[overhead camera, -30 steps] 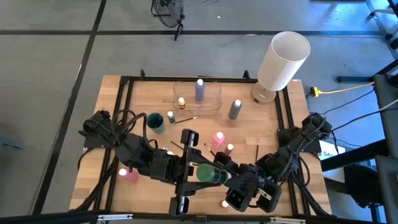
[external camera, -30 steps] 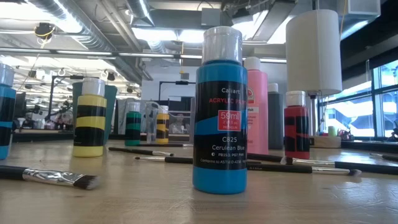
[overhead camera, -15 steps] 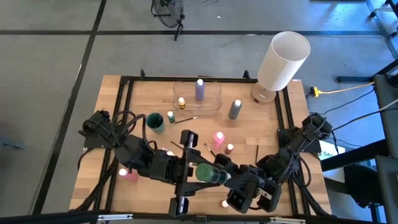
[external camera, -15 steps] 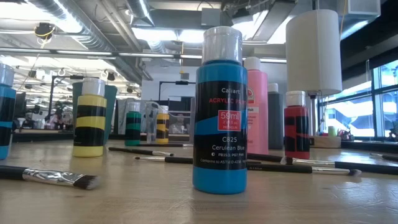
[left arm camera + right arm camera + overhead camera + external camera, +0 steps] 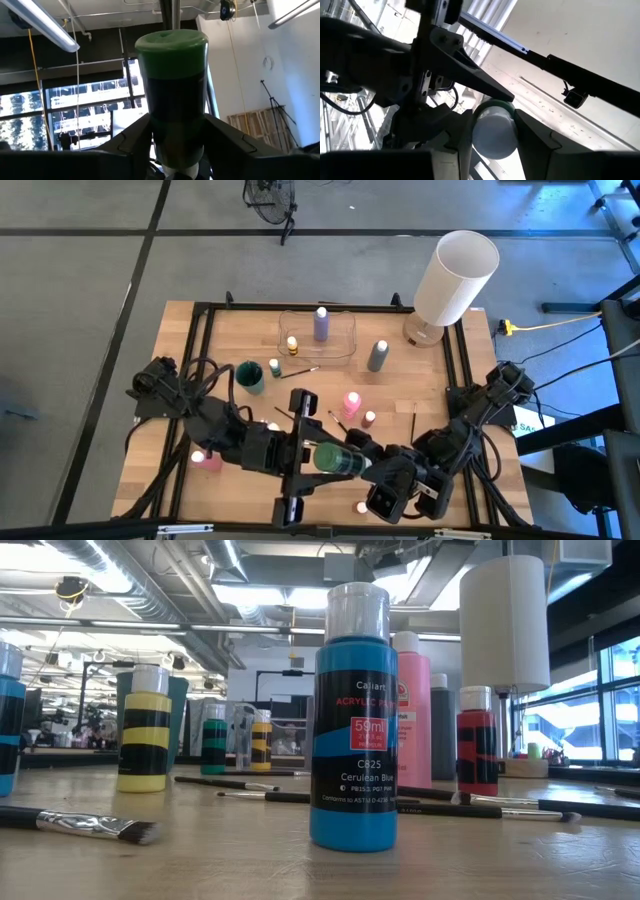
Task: Pick & Place Paint Supplies
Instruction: Put the green paint bottle into the transparent bin
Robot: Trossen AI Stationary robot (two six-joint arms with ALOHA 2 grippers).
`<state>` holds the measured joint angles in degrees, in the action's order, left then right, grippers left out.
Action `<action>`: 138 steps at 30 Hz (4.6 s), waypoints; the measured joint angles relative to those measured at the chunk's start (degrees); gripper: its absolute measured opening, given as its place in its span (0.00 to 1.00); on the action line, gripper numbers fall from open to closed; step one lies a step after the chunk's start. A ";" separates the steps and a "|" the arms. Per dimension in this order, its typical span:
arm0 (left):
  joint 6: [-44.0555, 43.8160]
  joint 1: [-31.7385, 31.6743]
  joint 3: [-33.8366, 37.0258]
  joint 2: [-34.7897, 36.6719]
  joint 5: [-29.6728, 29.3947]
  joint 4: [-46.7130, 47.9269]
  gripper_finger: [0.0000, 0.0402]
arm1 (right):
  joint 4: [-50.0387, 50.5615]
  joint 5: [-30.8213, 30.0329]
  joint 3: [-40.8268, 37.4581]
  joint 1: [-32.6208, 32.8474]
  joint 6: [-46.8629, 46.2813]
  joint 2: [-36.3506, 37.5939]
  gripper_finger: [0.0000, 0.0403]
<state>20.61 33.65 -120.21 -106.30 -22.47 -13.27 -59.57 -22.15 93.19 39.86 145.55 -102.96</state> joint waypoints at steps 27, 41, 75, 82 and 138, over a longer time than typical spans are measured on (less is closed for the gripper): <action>16.25 6.09 0.03 1.94 -24.84 4.29 0.62 | -2.26 -4.16 0.15 -0.07 -1.57 0.09 0.30; 13.95 11.48 0.00 2.09 -54.75 21.31 0.63 | -13.15 -21.86 0.15 -2.19 -26.82 0.13 0.30; 2.10 20.57 0.00 2.12 -67.59 32.27 0.63 | 0.92 -55.41 11.95 -27.98 -46.32 0.33 0.30; -5.64 21.11 0.00 2.12 -67.52 41.21 0.63 | 9.30 -53.73 7.33 -30.69 -58.52 0.25 0.30; -11.51 21.16 0.00 2.14 -67.53 43.57 0.63 | 141.62 20.90 40.62 -59.18 -160.81 -16.08 0.30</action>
<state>9.10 54.81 -120.21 -104.16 -90.00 30.30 82.05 -1.26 133.82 -19.32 -15.26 -119.04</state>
